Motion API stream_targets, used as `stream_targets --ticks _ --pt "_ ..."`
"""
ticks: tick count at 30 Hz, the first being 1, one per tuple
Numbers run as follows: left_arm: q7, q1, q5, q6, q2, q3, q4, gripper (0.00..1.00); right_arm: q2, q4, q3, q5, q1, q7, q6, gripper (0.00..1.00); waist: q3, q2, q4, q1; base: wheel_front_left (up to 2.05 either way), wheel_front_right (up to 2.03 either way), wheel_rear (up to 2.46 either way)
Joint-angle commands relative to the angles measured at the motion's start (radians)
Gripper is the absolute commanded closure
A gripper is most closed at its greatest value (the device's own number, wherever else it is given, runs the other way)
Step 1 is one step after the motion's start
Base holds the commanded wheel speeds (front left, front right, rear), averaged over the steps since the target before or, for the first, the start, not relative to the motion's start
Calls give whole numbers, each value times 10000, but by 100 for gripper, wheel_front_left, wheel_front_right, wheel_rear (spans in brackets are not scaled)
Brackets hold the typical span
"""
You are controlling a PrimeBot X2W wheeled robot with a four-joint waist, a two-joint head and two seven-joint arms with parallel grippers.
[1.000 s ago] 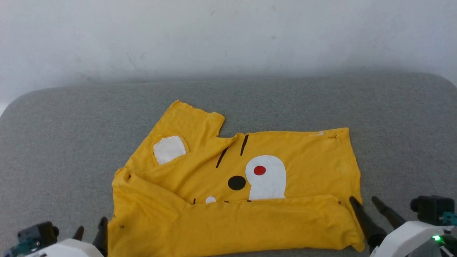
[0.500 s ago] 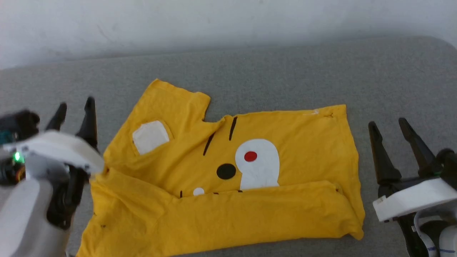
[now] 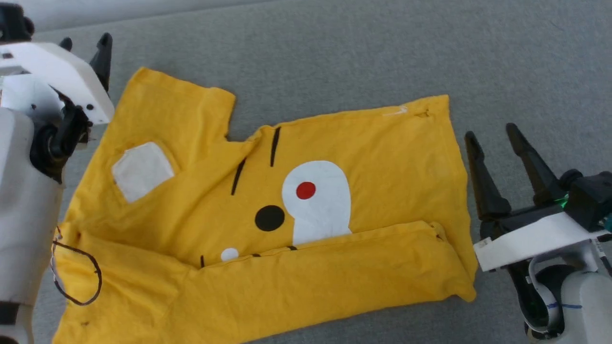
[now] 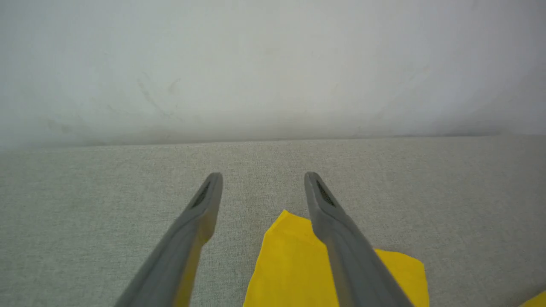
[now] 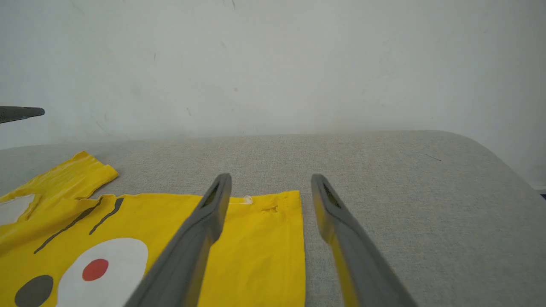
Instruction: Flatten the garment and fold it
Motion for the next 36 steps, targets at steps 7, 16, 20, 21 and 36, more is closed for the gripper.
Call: stream_targets --ticks 7,16,20,21,36 --pt "2005 -944 -184 -1024 -54 -807 1577 0 101 474 136 174 -306 -268 -7 0 909 0 -959 -3 0 0 0" --pt "4671 -765 -335 -1489 -278 -1852 2495 7 121 723 246 301 -426 -357 -7 0 1092 0 -1065 -3 0 0 0" --pt "6120 -485 -606 -1577 -316 -2183 2477 100 104 809 207 368 -478 -329 -7 0 1095 0 -1029 -3 0 0 0" --pt "6286 -435 -646 -1582 -312 -2219 2410 100 97 840 185 386 -499 -306 -7 0 1095 0 -1011 -3 0 0 0" --pt "3850 -831 -85 -1075 -108 -1797 895 100 -1738 3401 1157 2273 -3316 2682 -7 0 680 0 36 -3 0 0 0"
